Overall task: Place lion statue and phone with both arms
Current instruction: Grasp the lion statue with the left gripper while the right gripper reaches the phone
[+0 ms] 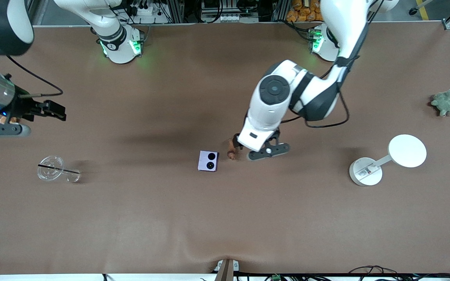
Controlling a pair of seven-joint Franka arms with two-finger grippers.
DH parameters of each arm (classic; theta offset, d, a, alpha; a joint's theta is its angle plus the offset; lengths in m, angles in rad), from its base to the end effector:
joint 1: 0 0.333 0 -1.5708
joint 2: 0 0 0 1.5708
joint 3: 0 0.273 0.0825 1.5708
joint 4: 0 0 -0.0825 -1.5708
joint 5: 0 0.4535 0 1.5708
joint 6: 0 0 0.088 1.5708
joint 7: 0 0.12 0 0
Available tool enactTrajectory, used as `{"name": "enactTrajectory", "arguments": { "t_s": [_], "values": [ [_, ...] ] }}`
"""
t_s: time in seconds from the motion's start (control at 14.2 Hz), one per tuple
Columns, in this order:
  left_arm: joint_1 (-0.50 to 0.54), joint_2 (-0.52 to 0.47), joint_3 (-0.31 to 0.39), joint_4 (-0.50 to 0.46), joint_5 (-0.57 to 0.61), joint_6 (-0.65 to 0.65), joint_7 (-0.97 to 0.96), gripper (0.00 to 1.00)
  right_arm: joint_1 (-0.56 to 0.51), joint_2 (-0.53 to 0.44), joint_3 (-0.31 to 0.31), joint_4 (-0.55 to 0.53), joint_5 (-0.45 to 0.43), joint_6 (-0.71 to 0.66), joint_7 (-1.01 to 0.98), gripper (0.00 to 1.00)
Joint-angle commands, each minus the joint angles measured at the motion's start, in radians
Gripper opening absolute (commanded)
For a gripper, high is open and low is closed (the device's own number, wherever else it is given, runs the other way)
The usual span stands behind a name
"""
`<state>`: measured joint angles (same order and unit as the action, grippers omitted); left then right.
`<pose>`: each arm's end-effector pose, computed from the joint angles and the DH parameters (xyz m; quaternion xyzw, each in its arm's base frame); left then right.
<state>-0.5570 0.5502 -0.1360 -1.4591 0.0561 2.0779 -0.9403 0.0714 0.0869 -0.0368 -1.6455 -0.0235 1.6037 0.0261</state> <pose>0.5907 -0.4701 0.2941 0.9918 0.1218 0.0179 0.0338 0.6383 0.0199 0.4760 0.9978 0.0053 -0.0638 0.0152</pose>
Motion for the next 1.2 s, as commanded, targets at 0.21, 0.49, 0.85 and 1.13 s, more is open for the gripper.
{"name": "enactTrajectory", "arguments": {
  "t_s": [0.21, 0.49, 0.85, 1.13],
  "values": [
    [-0.037, 0.1, 0.013, 0.036, 0.148, 0.037, -0.038, 1.0, -0.001, 0.063, 0.0, 0.03, 0.0, 0.024, 0.005, 1.0],
    [-0.05, 0.158, 0.013, 0.036, 0.172, 0.129, -0.113, 1.0, -0.001, 0.063, 0.0, 0.035, 0.0, 0.027, 0.006, 1.0],
    [-0.072, 0.218, 0.013, 0.036, 0.172, 0.266, -0.196, 1.0, 0.008, 0.086, 0.002, 0.035, 0.004, 0.033, 0.006, 1.0],
    [-0.081, 0.26, 0.013, 0.036, 0.179, 0.317, -0.213, 1.0, 0.013, 0.137, 0.003, 0.036, 0.071, 0.054, 0.005, 1.0]
  ]
}}
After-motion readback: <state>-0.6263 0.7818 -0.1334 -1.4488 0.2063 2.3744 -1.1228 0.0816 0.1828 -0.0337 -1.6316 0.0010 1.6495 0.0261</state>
